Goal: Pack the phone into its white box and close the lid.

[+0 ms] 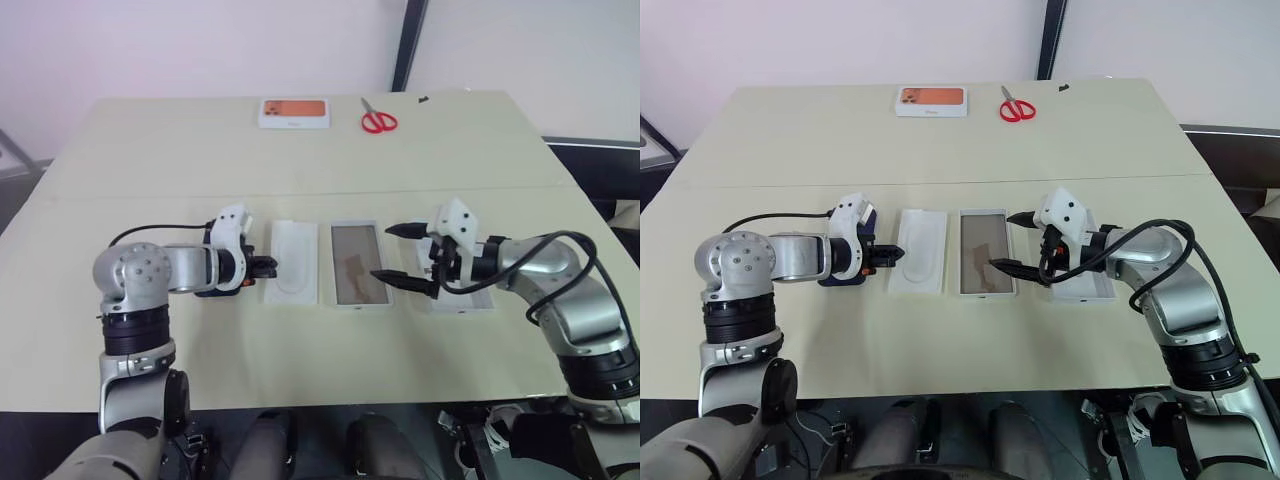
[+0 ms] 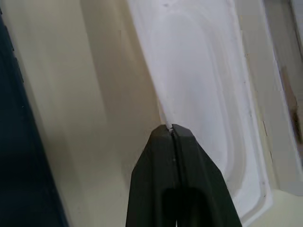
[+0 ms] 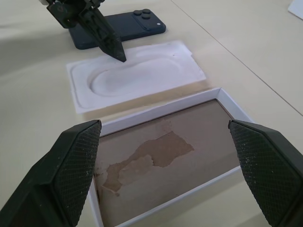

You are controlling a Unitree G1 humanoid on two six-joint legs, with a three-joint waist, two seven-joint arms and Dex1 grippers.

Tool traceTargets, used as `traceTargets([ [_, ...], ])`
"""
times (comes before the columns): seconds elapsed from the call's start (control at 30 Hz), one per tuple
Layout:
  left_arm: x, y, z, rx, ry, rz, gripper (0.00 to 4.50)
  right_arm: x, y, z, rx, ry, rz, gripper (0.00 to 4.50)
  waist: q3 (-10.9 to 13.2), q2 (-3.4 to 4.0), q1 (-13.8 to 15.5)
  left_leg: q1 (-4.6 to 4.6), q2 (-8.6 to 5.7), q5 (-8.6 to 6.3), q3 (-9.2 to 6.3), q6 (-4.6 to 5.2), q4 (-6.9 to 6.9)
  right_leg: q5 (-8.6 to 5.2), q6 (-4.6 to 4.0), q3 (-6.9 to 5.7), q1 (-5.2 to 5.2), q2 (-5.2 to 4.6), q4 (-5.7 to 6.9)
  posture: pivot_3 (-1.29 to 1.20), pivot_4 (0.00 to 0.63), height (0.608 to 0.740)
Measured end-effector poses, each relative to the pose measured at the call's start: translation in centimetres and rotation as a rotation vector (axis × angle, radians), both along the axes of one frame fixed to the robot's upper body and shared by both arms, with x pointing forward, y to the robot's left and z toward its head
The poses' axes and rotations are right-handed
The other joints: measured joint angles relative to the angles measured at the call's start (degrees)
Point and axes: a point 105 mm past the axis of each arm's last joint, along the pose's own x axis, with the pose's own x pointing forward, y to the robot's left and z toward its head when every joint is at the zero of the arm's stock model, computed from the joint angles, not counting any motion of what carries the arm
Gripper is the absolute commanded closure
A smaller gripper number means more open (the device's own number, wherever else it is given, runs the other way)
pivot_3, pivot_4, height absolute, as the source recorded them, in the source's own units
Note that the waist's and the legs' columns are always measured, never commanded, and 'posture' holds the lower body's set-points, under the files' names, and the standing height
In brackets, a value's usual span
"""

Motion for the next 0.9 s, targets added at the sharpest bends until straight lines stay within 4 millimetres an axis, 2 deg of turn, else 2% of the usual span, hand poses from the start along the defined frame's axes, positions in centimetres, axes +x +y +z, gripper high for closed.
traceTargets([
  [0.17,0.4,1.9,1.0,-0.049,-0.031,0.084,4.42,0.1,0.0,0.0,0.002,-0.004,-0.004,0.0,0.0,0.0,0.0,0.0,0.0,0.01,0.0,-0.01,-0.01,0.0,0.0,0.0,-0.02,0.01,0.01,0.0,0.15,0.74],
  [0.37,0.9,3.0,2.2,-0.159,-0.059,0.148,4.42,0.1,0.1,0.0,0.004,-0.008,-0.003,0.0,0.0,-0.01,0.2,-0.01,0.0,0.01,0.0,-0.01,0.02,0.0,0.0,-0.01,0.0,0.0,0.0,0.0,0.15,0.74],
  [0.5,1.0,2.9,2.7,-0.19,-0.067,0.15,4.42,0.2,0.1,0.0,-0.001,-0.014,-0.005,0.0,0.0,-0.01,0.0,-0.01,0.0,0.01,0.0,-0.01,0.02,0.0,0.0,0.0,-0.01,0.0,0.01,0.0,0.15,0.74],
  [0.7,0.9,2.4,2.4,-0.185,-0.056,0.135,4.42,0.3,0.3,0.1,-0.004,-0.023,-0.001,0.0,0.0,-0.01,0.0,-0.01,0.0,0.01,0.0,-0.02,0.01,0.0,0.0,0.0,-0.02,0.0,0.01,0.0,0.15,0.74],
  [0.8,1.0,1.8,2.7,-0.253,-0.059,0.131,4.42,0.3,0.3,0.1,-0.004,-0.023,-0.002,0.0,0.0,-0.01,0.2,-0.02,0.0,0.01,0.0,-0.02,0.02,0.0,0.0,-0.01,-0.01,0.0,0.0,0.0,0.15,0.74],
  [0.9,1.6,1.4,4.0,-0.361,-0.074,0.14,4.42,0.3,0.2,0.1,-0.006,-0.023,-0.002,0.0,0.0,-0.03,0.1,-0.03,0.0,0.01,0.0,-0.02,0.03,0.0,0.0,-0.02,-0.01,0.0,0.0,0.0,0.15,0.74],
])
